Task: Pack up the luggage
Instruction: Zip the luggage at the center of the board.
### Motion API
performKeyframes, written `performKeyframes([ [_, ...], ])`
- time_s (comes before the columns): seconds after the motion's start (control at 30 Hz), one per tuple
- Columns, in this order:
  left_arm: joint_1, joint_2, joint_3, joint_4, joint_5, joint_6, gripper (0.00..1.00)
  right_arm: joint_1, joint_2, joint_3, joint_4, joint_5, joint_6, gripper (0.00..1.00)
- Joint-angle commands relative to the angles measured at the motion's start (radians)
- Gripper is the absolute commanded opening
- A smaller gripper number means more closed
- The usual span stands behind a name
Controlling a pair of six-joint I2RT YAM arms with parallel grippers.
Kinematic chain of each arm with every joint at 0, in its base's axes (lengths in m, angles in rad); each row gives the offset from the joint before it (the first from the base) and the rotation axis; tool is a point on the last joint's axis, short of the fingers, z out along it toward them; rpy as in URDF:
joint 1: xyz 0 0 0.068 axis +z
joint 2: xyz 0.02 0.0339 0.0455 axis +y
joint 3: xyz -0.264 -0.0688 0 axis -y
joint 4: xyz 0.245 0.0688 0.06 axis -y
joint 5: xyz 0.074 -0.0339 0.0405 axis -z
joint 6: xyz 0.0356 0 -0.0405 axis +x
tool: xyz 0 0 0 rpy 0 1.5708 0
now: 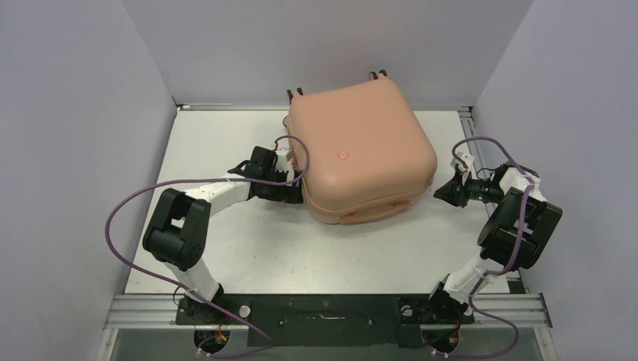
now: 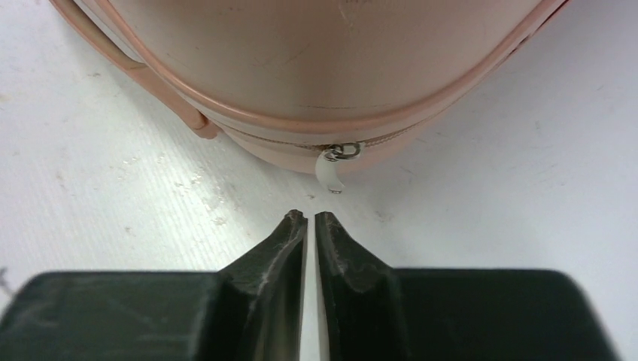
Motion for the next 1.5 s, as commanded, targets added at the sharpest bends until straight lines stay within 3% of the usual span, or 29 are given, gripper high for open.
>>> performKeyframes([
  [0.0, 0.001, -0.028, 0.003, 0.054, 0.009, 0.001, 0.96, -0.01, -0.098, -0.026, 0.165, -0.021, 0.11, 0.21],
  [0.17, 0.006, -0.033, 0.004, 0.052, 0.007, 0.003, 0.96, 0.005, -0.316, -0.223, 0.684, 0.158, 0.581, 0.27],
  [0.3, 0.009, -0.033, 0.008, 0.052, 0.008, 0.004, 0.96, 0.035, -0.429, -0.286, 0.783, 0.305, 0.659, 0.39],
  [0.33, 0.01, -0.033, 0.009, 0.051, 0.008, 0.005, 0.96, 0.036, -0.452, -0.295, 0.804, 0.337, 0.698, 0.47],
  [0.37, 0.011, -0.035, 0.01, 0.051, 0.007, 0.006, 0.96, 0.035, -0.474, -0.306, 0.828, 0.367, 0.735, 0.64],
  [0.4, 0.012, -0.037, 0.011, 0.05, 0.004, 0.008, 0.96, 0.035, -0.501, -0.32, 0.851, 0.399, 0.768, 0.97],
  [0.47, 0.016, -0.043, 0.013, 0.048, -0.003, 0.014, 0.96, 0.035, -0.56, -0.352, 0.879, 0.447, 0.796, 0.9],
  [0.6, 0.033, -0.065, 0.014, 0.048, -0.016, 0.025, 0.96, 0.037, -0.717, -0.419, 0.933, 0.552, 0.853, 0.9],
  [0.7, 0.056, -0.081, 0.017, 0.046, -0.018, 0.031, 0.96, 0.033, -0.831, -0.42, 0.891, 0.527, 0.883, 0.9],
  [0.77, 0.075, -0.091, 0.018, 0.044, -0.017, 0.033, 0.96, 0.031, -0.852, -0.445, 0.97, 0.569, 1.098, 0.9],
  [0.8, 0.086, -0.098, 0.017, 0.044, -0.014, 0.031, 0.96, 0.027, -0.845, -0.45, 0.968, 0.582, 1.131, 0.9],
  [0.87, 0.107, -0.114, 0.01, 0.054, -0.001, 0.027, 0.96, 0.019, -0.812, -0.416, 0.847, 0.534, 1.024, 0.9],
  [0.93, 0.126, -0.13, -0.002, 0.063, 0.01, 0.021, 0.96, 0.004, -0.758, -0.361, 0.666, 0.407, 0.804, 0.9],
  [1.03, 0.139, -0.15, -0.015, 0.073, 0.02, 0.015, 0.96, 0.002, -0.707, -0.355, 0.583, 0.282, 0.697, 0.96],
  [1.07, 0.139, -0.152, -0.016, 0.072, 0.02, 0.014, 0.96, 0.009, -0.7, -0.37, 0.621, 0.279, 0.73, 0.97],
  [1.17, 0.139, -0.157, -0.016, 0.072, 0.028, 0.011, 0.96, 0.05, -0.718, -0.457, 0.811, 0.357, 0.835, 0.81],
  [1.2, 0.139, -0.158, -0.016, 0.072, 0.028, 0.01, 0.96, 0.071, -0.724, -0.487, 0.858, 0.4, 0.842, 0.79],
  [1.3, 0.14, -0.157, -0.02, 0.076, 0.029, 0.01, 0.96, 0.104, -0.75, -0.599, 1.043, 0.457, 0.87, 0.92],
  [1.47, 0.14, -0.148, -0.021, 0.08, 0.034, 0.007, 0.96, 0.162, -0.788, -0.82, 1.429, 0.525, 0.919, 0.88],
])
